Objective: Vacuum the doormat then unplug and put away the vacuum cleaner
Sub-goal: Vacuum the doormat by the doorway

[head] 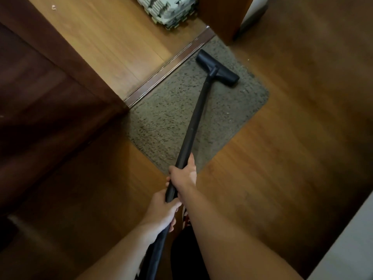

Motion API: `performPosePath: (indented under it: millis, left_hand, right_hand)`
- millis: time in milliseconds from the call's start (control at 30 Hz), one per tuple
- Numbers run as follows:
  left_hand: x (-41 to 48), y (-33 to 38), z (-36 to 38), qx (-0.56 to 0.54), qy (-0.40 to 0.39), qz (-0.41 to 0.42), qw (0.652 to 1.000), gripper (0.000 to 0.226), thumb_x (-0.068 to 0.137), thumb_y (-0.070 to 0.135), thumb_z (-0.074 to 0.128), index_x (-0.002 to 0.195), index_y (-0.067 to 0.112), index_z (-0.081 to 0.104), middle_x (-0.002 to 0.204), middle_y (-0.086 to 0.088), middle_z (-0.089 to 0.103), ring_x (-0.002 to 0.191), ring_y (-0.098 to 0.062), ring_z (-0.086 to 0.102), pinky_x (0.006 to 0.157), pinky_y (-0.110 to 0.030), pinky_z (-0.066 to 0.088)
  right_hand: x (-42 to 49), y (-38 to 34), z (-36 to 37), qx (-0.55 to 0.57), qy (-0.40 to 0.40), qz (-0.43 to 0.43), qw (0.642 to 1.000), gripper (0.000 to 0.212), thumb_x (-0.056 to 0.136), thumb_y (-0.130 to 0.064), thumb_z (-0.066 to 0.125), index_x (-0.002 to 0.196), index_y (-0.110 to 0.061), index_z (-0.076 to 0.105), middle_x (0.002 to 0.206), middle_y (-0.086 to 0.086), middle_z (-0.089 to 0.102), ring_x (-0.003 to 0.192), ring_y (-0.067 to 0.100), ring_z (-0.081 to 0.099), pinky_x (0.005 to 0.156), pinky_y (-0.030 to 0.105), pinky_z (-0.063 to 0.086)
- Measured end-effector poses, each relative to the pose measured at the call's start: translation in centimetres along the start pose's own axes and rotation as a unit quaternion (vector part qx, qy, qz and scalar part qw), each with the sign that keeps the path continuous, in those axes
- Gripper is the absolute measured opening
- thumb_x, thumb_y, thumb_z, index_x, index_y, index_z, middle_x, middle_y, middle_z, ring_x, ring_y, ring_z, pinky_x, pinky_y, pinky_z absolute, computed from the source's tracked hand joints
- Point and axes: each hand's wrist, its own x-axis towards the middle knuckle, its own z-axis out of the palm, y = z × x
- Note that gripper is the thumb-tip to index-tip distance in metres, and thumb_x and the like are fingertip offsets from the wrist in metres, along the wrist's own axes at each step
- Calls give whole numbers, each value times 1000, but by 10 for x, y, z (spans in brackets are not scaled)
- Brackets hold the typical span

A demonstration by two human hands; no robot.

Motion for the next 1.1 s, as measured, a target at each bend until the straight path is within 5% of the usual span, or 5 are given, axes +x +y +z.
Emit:
performPosePath:
  millis: [167,467,1100]
  left_hand:
    - [10,41,4,-9,-12,15,1000,18,94,13,61,80,5,53,63,-8,47,41,-19,42,41,-26,37]
    - [22,70,13,-24,-3,33,999,20,93,13,62,77,5,55,64,-8,50,40,-19,44,40,-26,38]
    - [-44,-67,-45,55,6,15,998,16,95,14,59,83,4,58,64,-8,52,41,-17,46,41,-26,42]
  right_hand:
    - [24,-36,-7,22,0,10,1000,71,94,-2,59,150,-35,31,81,9,59,45,17,56,51,31,53]
    - [43,-71,-15,18,2,14,1000,73,93,1,59,153,-29,30,90,9,56,38,13,53,45,25,48]
    - [-67,52,38,14,2,30,999,86,90,-3,61,159,-34,20,109,15,62,44,9,59,51,28,54]
